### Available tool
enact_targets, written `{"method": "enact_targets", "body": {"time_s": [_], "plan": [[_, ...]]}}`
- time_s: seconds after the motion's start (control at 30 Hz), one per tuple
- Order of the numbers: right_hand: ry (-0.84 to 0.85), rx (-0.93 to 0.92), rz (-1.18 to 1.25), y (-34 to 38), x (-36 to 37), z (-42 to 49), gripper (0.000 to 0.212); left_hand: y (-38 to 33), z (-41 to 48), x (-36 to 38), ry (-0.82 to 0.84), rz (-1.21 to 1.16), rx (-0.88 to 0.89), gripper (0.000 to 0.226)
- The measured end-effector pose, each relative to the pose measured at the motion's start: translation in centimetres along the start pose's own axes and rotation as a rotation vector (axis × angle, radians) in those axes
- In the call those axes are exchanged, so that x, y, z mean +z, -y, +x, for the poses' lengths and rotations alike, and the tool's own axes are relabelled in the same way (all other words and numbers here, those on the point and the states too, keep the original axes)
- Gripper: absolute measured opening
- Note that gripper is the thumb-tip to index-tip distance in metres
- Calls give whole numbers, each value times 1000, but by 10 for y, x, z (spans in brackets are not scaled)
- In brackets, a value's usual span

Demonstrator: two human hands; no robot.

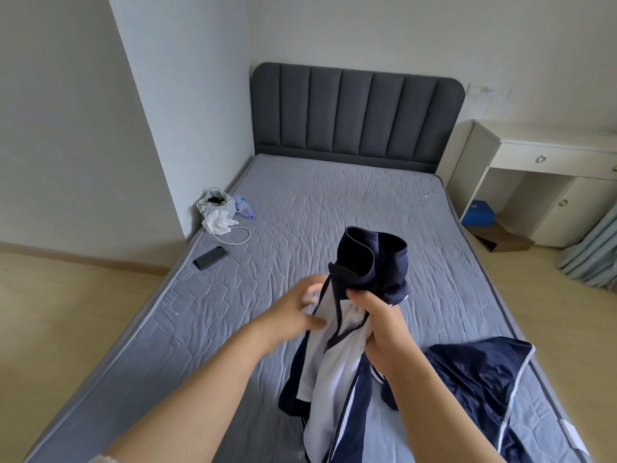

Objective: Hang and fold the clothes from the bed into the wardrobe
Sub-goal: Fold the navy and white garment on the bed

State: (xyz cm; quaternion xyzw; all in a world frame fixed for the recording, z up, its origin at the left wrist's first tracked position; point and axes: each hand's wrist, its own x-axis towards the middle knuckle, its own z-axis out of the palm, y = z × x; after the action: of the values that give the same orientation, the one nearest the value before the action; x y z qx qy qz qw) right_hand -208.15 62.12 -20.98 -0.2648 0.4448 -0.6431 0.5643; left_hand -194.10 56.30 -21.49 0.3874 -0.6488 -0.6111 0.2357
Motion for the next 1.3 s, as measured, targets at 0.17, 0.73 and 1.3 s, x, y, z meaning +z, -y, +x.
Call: {"method": "enact_targets", "body": {"time_s": [0.17, 0.73, 1.3], "plan": [[6, -55, -104, 11, 7, 1, 24, 5, 7, 3, -224, 81, -31, 20], [-411, -119, -514, 3, 19, -8, 30, -9, -29, -60, -606, 90, 21, 8], [-677, -416, -449, -62, 137, -99, 23, 6, -137, -163, -337, 7, 128, 21]]}}
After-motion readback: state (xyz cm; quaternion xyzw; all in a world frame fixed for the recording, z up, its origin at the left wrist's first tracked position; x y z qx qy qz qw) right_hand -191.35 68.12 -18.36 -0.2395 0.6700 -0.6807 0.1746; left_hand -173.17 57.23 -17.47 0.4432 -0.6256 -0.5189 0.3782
